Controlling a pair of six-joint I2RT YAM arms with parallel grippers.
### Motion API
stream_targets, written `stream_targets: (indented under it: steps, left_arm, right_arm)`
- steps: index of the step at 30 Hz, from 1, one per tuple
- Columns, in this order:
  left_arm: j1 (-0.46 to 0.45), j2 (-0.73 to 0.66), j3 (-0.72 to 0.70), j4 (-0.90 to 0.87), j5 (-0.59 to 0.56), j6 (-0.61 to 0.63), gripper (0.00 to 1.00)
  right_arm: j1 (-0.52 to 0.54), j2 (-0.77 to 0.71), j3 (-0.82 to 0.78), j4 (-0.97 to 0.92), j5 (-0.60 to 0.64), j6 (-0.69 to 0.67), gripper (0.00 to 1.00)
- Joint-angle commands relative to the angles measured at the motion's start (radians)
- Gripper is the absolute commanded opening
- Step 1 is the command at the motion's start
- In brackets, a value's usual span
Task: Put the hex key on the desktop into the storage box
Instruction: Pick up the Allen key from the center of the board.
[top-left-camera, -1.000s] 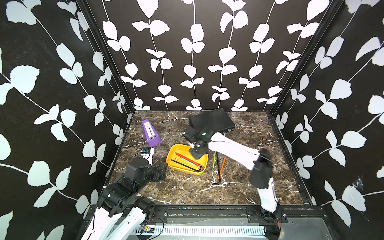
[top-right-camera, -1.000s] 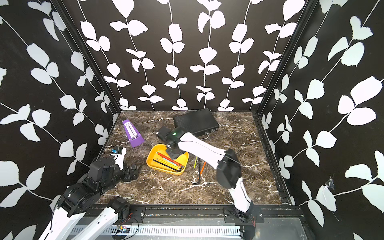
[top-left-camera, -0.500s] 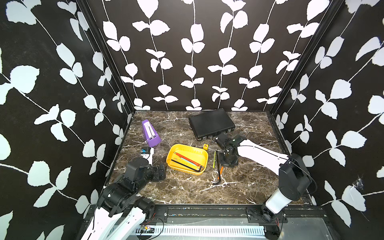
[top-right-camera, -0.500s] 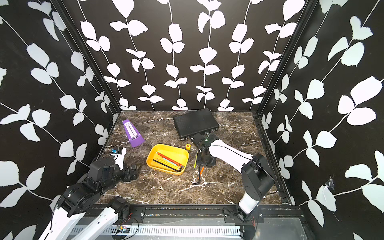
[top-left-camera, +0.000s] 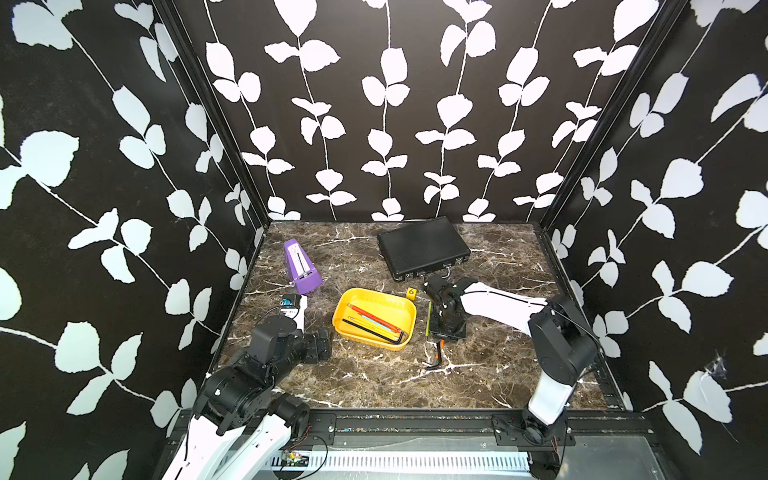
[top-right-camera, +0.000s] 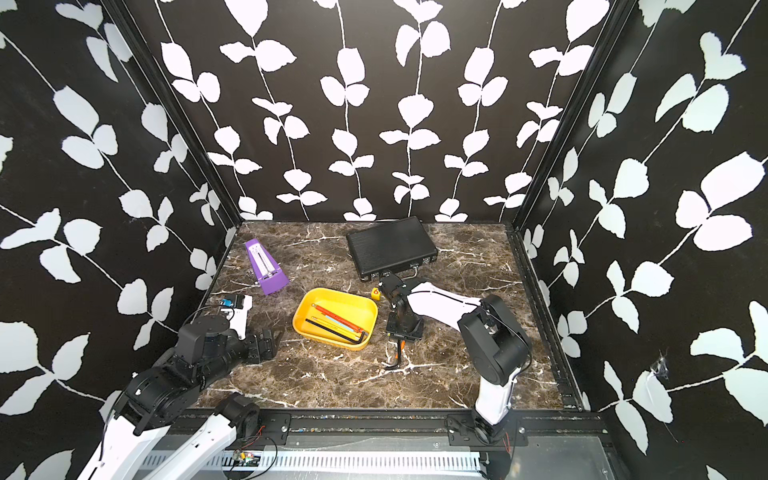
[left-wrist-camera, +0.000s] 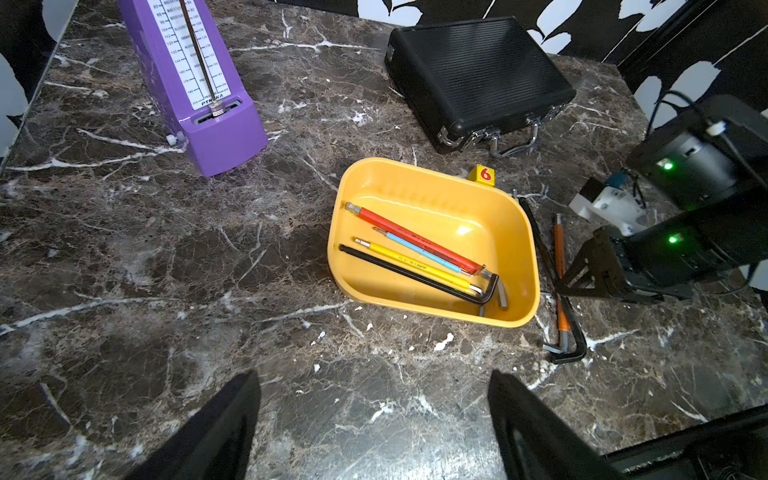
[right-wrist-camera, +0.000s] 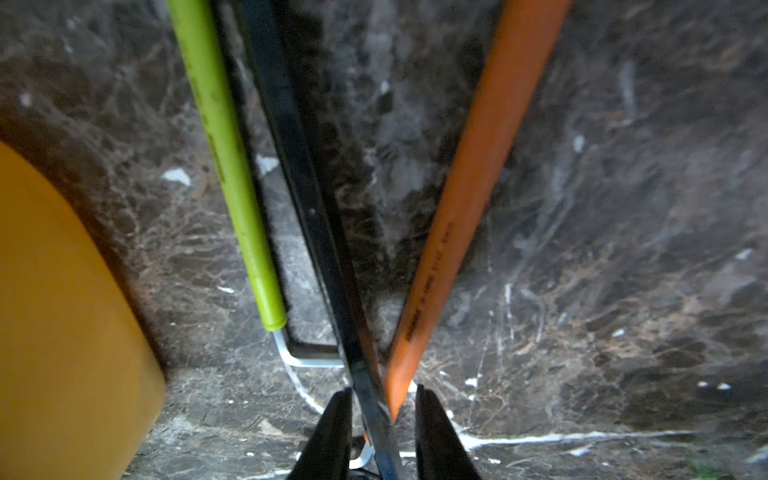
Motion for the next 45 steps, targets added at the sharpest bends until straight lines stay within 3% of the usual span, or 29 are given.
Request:
stream_targets:
  steps: [1, 14, 18, 25, 28, 34, 45]
  left_arm:
    - [-0.004, -0.002, -0.009, 0.019, -0.001, 0.005, 0.87]
    - [-0.003, 0.002, -0.009, 0.019, -0.001, 0.005, 0.87]
    - [-0.004, 0.003, -0.01, 0.019, -0.001, 0.004, 0.87]
    - [-0.005, 0.0, -0.01, 0.019, -0.002, 0.004, 0.87]
    - [-0.004, 0.001, -0.009, 0.02, -0.002, 0.006, 0.87]
    - [-0.004, 0.001, -0.01, 0.02, 0.0, 0.006, 0.87]
    - [-0.005, 0.005, -0.01, 0.02, 0.0, 0.006, 0.87]
  right_arm:
    - [-0.004, 0.016, 0.056, -0.022, 0.013, -0.043, 0.25]
    - [-0.004, 0.082, 0.068, -0.031, -0.01, -0.068, 0.24]
    - [-0.004, 0.109, 0.087, -0.036, -0.011, -0.079, 0.19]
    - [-0.003, 0.131, 0.085, -0.047, -0.007, -0.085, 0.19]
    - [-0.003, 0.135, 0.082, -0.044, -0.007, -0.087, 0.14]
    - [-0.003, 0.114, 0.103, -0.062, 0.017, -0.096, 0.0]
    - [0.0, 0.012, 0.214, -0.195, 0.111, -0.156, 0.0]
